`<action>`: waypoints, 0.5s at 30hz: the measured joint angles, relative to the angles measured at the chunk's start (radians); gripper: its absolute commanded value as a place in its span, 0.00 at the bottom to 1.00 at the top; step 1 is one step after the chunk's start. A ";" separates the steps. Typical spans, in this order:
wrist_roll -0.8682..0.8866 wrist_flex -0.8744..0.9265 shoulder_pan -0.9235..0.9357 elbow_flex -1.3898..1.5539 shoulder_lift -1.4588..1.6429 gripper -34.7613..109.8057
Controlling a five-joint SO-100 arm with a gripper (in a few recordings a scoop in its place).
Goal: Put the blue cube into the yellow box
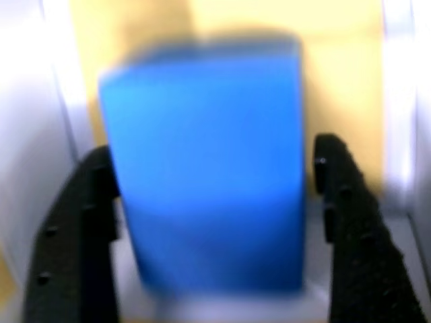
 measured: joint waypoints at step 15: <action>-0.173 0.123 0.057 -0.281 0.000 0.63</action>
